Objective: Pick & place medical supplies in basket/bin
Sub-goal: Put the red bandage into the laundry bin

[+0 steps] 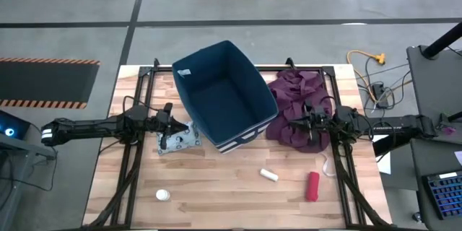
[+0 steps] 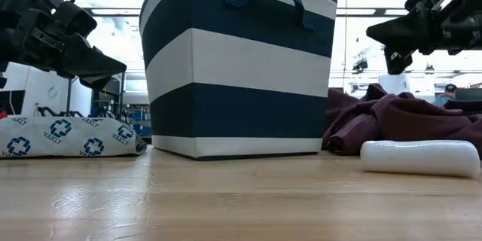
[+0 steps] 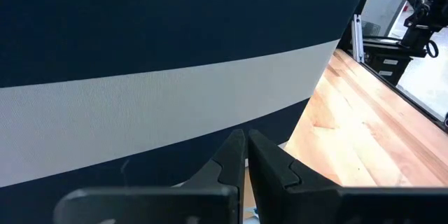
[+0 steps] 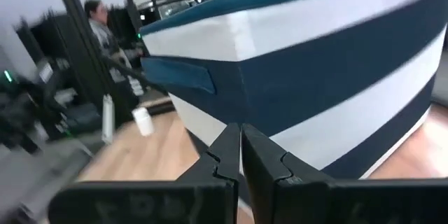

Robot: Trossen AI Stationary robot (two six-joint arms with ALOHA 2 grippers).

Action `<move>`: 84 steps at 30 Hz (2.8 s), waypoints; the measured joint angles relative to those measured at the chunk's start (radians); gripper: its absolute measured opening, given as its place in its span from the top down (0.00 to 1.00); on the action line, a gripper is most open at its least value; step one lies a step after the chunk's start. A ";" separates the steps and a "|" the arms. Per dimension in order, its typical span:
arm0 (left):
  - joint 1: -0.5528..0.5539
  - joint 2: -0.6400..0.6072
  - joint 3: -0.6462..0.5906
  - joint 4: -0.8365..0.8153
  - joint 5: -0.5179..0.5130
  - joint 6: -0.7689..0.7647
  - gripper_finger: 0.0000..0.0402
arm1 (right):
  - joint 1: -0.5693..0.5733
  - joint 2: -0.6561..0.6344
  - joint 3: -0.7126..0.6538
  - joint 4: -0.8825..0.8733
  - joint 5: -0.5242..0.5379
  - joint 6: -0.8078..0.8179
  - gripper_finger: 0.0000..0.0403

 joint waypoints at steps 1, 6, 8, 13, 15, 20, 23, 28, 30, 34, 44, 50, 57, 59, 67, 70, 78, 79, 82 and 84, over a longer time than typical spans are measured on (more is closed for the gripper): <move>0.000 0.000 0.000 0.000 0.000 0.000 1.00 | 0.000 0.000 0.000 0.000 0.015 0.036 0.98; 0.000 0.000 0.000 0.000 0.000 0.000 1.00 | 0.000 0.000 0.000 0.019 0.118 0.112 0.93; 0.000 0.000 0.000 0.000 0.000 0.000 1.00 | 0.000 0.000 0.000 0.042 0.152 0.129 0.89; 0.000 0.000 0.000 0.000 0.000 0.000 1.00 | 0.000 0.001 0.000 0.040 0.258 0.277 0.71; 0.000 0.000 0.000 0.000 0.000 0.000 1.00 | 0.000 0.000 0.000 0.040 0.247 0.334 0.64; 0.000 0.000 0.000 0.000 0.000 0.000 1.00 | 0.003 0.000 0.000 0.040 0.176 0.492 0.48; 0.000 0.000 0.000 0.000 0.000 0.000 1.00 | 0.012 0.001 0.016 0.035 0.153 0.570 0.47; 0.000 0.000 0.000 0.000 0.000 0.000 1.00 | 0.061 0.024 0.127 0.013 0.116 0.561 0.49; 0.000 0.000 0.000 0.000 0.000 0.000 1.00 | 0.090 0.041 0.207 -0.093 0.099 0.567 0.51; 0.000 0.001 0.000 0.000 -0.002 0.020 1.00 | 0.168 0.122 0.413 -0.535 0.099 0.662 0.53; 0.000 0.001 0.000 0.000 -0.002 0.021 1.00 | 0.388 0.470 0.789 -1.174 0.074 1.193 0.55; 0.000 0.001 0.000 0.000 0.000 0.021 1.00 | 0.521 0.683 0.866 -1.249 -0.020 1.510 0.56; 0.000 0.001 0.000 0.000 0.001 0.001 1.00 | 0.673 0.929 0.887 -1.251 -0.162 1.708 0.56; 0.000 0.001 0.000 0.000 0.001 0.000 1.00 | 0.711 0.987 0.893 -1.250 -0.163 1.765 0.56; 0.000 0.001 0.000 0.000 0.000 0.000 1.00 | 0.820 1.145 0.906 -1.256 -0.162 1.920 0.55; 0.000 0.001 0.000 0.000 0.000 0.000 1.00 | 0.837 1.187 0.904 -1.296 -0.162 1.923 0.51; 0.000 0.001 0.000 0.000 0.000 0.000 1.00 | 0.838 1.273 0.904 -1.307 -0.136 1.919 0.38; 0.000 0.001 0.000 0.000 0.000 0.000 1.00 | 0.838 1.284 0.904 -1.306 -0.136 1.912 0.37; 0.000 0.001 0.000 0.000 0.000 0.000 1.00 | 0.838 1.318 0.903 -1.305 -0.158 1.898 0.36; 0.000 0.001 0.000 0.000 0.000 0.000 1.00 | 0.838 1.339 0.902 -1.295 -0.162 1.886 0.37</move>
